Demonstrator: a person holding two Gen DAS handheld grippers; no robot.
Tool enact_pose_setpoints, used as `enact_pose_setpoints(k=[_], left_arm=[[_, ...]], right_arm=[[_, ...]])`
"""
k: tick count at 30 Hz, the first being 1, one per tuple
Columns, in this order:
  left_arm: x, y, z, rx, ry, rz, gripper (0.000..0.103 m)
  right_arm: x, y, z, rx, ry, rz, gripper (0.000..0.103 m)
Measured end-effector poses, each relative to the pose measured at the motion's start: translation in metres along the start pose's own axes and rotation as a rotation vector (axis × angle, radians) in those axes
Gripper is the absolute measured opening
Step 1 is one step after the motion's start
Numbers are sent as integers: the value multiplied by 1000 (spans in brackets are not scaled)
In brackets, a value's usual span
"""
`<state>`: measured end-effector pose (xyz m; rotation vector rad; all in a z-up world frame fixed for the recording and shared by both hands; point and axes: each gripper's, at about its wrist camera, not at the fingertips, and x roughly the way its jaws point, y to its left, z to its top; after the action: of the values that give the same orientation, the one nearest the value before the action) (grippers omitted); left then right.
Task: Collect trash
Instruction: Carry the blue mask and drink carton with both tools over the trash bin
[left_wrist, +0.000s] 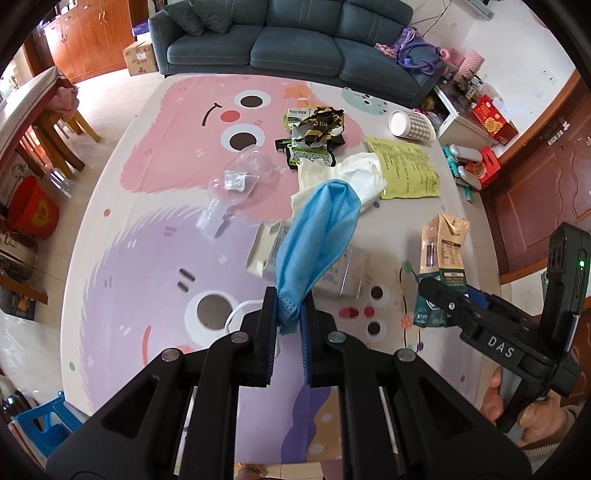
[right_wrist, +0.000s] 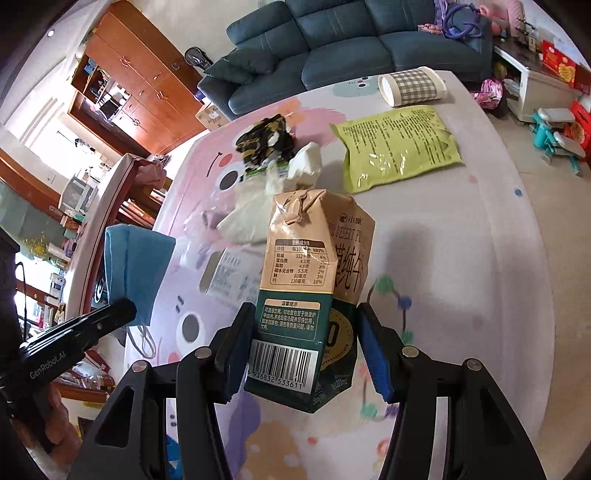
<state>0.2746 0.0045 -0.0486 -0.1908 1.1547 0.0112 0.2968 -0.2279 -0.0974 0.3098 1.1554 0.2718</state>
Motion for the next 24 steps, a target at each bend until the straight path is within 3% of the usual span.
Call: enact_pose_setpoints(k=[13,24], left_arm=[[-65,28,-98,89,-63,-60,8],[-120,61,-190,190,-99,-125,8]], right_arm=[[-63,74,-112,16,-105,-55,55],[-119,131,-229,61,-195,-102,55]])
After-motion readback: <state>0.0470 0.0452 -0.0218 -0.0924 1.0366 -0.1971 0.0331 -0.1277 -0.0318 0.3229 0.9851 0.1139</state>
